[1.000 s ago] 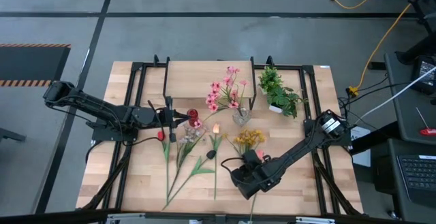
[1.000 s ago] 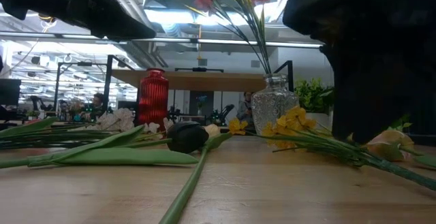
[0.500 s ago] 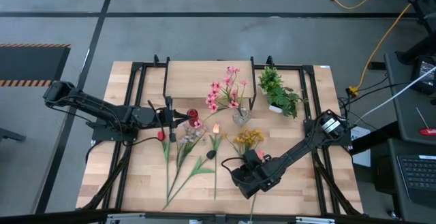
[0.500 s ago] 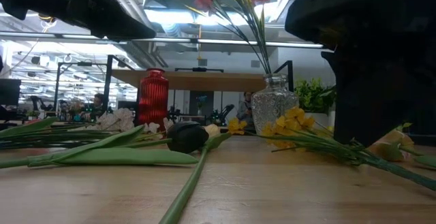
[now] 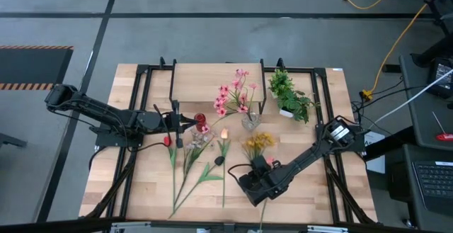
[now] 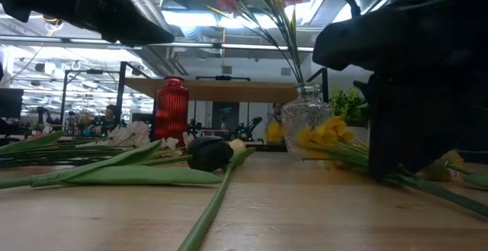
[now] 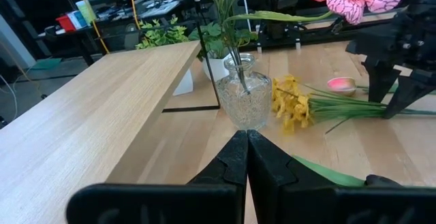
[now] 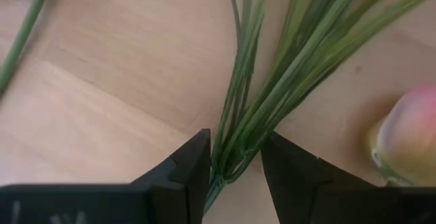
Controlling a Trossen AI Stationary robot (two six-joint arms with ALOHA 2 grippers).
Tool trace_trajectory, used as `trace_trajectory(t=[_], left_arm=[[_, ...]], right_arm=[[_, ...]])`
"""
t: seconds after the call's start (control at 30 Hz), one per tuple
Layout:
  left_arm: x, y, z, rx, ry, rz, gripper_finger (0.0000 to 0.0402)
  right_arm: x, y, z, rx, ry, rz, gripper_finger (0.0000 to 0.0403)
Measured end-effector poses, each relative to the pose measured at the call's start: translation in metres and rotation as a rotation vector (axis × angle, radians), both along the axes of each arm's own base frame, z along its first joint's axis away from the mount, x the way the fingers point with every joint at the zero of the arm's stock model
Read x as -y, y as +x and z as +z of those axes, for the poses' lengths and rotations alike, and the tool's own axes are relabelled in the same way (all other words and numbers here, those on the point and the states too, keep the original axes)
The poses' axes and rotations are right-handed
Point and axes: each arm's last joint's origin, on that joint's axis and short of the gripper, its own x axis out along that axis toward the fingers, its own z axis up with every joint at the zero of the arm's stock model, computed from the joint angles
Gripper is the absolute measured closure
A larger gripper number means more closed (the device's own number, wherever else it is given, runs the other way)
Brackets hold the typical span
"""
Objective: Pick and place flowers into a vace then onto a shelf
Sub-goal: Put the yellow flowers into the transparent flower vase
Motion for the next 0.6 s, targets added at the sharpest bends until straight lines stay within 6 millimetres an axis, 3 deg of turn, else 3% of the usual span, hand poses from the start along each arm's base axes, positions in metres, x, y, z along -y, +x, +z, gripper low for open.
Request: trace_trajectory(t=[0.17,0.37,0.6], left_arm=[[0.0000,0.0000,-0.0001,0.000,0.000,0.000,0.0398],[0.0000,0.0000,0.0000,0.000,0.000,0.000,0.0398],[-0.0001,0.0000,-0.0001,0.000,0.000,0.000,0.0398]], right_arm=[[0.0009,-0.0007,-0.0001,-0.007,-0.009,-0.001,0.0293],[0.0001,-0.0012,0.0001,-0.016,0.008,-0.005,0.0384],[0.0010,-0.0034,0.0065,-0.023,0.028,-0.010,0.0382]])
